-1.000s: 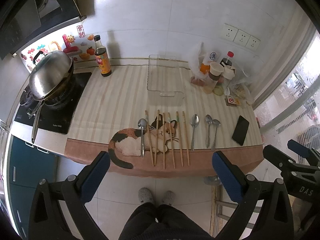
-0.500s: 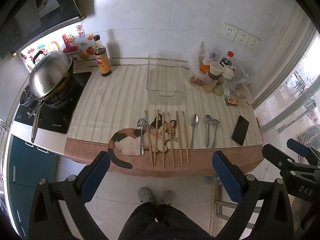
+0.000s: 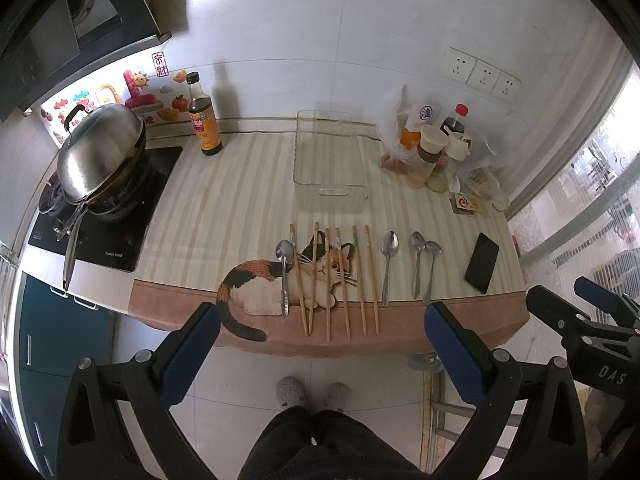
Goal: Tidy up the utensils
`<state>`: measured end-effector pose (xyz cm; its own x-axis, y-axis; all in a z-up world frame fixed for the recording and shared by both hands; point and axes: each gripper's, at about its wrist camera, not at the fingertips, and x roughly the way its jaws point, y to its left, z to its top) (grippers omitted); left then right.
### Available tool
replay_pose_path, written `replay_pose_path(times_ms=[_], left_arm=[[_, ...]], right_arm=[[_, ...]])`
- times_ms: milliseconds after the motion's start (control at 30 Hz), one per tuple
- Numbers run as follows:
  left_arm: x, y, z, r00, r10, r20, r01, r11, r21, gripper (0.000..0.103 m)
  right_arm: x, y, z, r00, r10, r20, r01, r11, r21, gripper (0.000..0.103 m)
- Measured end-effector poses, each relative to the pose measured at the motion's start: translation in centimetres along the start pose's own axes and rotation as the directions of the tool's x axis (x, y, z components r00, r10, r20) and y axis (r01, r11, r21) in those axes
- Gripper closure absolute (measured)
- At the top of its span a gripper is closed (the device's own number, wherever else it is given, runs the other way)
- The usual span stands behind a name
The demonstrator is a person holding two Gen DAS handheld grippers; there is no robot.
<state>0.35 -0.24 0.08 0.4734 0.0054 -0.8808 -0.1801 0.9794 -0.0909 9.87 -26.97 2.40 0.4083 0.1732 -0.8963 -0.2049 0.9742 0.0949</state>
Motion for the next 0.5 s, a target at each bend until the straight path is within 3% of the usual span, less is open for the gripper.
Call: replay_pose_path(times_ms=[500], left_arm=[[-0.06, -0.38, 0.8, 1.0, 0.002, 0.004, -0.002, 1.0, 0.005, 0.0]], right_arm=[[0.15, 0.32, 0.73, 1.0, 0.005, 0.016, -0.005, 1.0, 0.001, 0.0]])
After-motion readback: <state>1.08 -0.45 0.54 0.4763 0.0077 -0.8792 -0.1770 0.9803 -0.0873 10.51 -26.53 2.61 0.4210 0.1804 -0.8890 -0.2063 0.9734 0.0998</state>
